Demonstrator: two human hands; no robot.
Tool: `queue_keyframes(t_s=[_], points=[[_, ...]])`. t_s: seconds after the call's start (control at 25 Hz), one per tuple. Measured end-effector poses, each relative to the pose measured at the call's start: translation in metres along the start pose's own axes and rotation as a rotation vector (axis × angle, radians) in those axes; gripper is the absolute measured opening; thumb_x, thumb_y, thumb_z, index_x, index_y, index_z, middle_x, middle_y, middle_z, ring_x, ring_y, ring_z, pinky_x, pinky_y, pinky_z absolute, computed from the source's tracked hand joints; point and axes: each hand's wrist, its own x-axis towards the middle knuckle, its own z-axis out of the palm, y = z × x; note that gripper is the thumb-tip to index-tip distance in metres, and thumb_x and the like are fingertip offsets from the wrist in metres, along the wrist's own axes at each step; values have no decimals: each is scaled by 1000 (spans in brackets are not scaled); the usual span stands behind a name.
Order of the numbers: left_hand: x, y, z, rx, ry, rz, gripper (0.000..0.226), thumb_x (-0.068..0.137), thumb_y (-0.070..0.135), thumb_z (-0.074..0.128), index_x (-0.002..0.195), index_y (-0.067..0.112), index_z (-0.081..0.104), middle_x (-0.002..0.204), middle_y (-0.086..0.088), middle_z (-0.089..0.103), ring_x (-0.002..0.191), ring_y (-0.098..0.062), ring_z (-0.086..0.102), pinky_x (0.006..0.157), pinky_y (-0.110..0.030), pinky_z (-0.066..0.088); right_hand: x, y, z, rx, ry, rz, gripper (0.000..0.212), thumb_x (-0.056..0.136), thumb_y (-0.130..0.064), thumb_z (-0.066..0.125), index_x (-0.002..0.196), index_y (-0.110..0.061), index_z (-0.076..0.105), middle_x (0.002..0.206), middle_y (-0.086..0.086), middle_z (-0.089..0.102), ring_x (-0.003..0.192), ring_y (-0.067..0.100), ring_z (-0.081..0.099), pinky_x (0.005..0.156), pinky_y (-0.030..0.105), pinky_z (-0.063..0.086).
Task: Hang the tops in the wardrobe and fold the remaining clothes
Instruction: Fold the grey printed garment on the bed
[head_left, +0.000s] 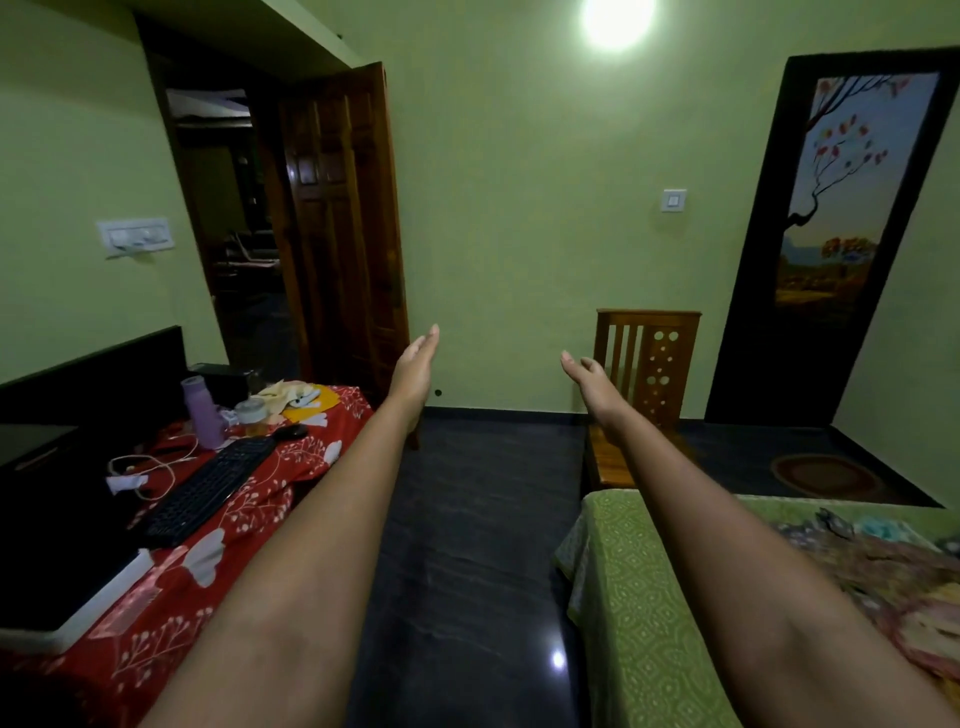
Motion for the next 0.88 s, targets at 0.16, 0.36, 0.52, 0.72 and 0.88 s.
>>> queue_keyframes(t_s=[0.16, 0.36, 0.52, 0.72, 0.88], points=[[118, 3, 25, -17, -50, 21, 66, 96, 55, 37, 149, 17, 27, 154, -3, 31, 141, -22, 28, 116, -43, 24, 112, -20, -16, -2, 37, -17, 78, 92, -60, 42, 152, -19, 14, 157, 9, 21, 142, 31, 22, 113, 48, 20], [259, 12, 69, -37, -139, 71, 63, 99, 52, 31, 150, 16, 24, 154, -2, 30, 141, -21, 28, 112, -40, 26, 247, -39, -38, 11, 128, -70, 77, 92, -60, 42, 152, -20, 16, 157, 9, 21, 142, 31, 23, 112, 47, 22], [342, -23, 108, -20, -210, 37, 64, 98, 53, 31, 150, 17, 23, 155, 0, 29, 143, -19, 26, 114, -39, 24, 336, -6, -46, 21, 167, -19, 75, 94, -57, 42, 151, -15, 19, 156, 9, 24, 141, 30, 24, 111, 44, 23], [462, -33, 160, -49, -246, 73, 63, 98, 53, 32, 150, 18, 25, 155, 3, 28, 143, -18, 25, 113, -39, 25, 465, -10, -64, 52, 210, -81, 73, 95, -56, 41, 152, -18, 17, 157, 8, 22, 143, 29, 22, 113, 45, 21], [560, -30, 226, -105, -298, 70, 62, 98, 52, 34, 149, 18, 28, 154, 4, 31, 141, -17, 29, 113, -40, 28, 567, -13, -104, 97, 256, -106, 75, 93, -59, 42, 152, -23, 16, 158, 6, 20, 144, 28, 21, 114, 46, 18]])
